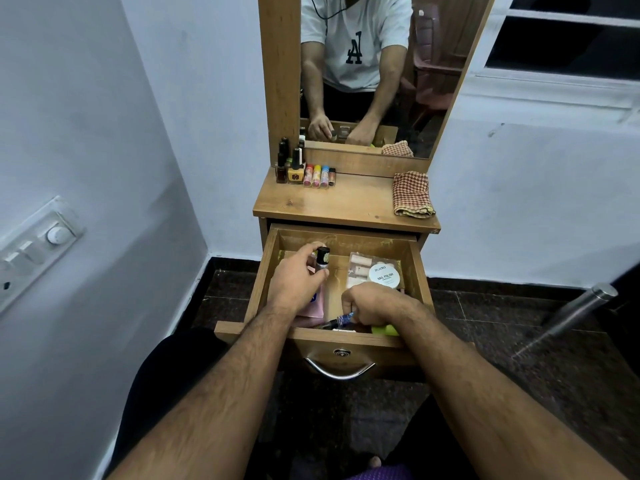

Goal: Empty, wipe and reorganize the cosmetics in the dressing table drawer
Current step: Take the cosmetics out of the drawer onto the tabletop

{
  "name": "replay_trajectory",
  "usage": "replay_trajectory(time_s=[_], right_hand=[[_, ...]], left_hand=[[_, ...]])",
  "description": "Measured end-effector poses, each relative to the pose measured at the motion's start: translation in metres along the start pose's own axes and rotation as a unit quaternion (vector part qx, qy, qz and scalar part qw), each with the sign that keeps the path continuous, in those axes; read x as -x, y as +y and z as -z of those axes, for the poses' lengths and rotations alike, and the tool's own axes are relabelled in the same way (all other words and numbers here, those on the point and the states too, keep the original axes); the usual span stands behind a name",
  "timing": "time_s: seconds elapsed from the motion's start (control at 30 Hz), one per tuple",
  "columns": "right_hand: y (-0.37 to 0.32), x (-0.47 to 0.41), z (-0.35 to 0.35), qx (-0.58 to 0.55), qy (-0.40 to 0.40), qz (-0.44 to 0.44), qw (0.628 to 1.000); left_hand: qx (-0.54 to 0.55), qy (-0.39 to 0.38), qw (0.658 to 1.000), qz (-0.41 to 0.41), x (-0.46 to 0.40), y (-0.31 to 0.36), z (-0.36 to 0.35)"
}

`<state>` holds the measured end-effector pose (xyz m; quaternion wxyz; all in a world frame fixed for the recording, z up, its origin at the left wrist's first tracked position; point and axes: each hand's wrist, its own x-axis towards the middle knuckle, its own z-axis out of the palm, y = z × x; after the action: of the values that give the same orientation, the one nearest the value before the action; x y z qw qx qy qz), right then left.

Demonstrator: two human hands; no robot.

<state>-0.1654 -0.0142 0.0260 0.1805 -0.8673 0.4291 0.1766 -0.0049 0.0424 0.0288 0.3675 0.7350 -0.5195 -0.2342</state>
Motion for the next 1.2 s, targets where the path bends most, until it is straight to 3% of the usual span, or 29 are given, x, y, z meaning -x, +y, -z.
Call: replay_trajectory(time_s=[0.37, 0.5, 0.73, 0.93, 1.2], right_hand=[[0.02, 0.012, 0.006, -0.149, 0.047, -0.006, 0.988], [0.029, 0.02, 0.011, -0.299, 0.101, -0.001, 0.949], [0.029, 0.009, 0.032, -0.442, 0.265, 0.009, 0.857], [0.03, -0.018, 0.077, -0.45, 0.384, 0.04, 0.805], [0.052, -0.078, 0.141, -0.384, 0.427, -0.028, 0.818]], left_hand=[[0.038, 0.015, 0.999, 0.006, -0.003, -0.002, 0.001], [0.08, 0.042, 0.996, 0.008, -0.004, -0.002, 0.003], [0.125, 0.061, 0.99, -0.01, -0.027, 0.012, 0.01], [0.137, 0.078, 0.987, -0.028, -0.088, 0.047, 0.014], [0.041, 0.107, 0.993, -0.034, -0.161, 0.074, -0.002]])
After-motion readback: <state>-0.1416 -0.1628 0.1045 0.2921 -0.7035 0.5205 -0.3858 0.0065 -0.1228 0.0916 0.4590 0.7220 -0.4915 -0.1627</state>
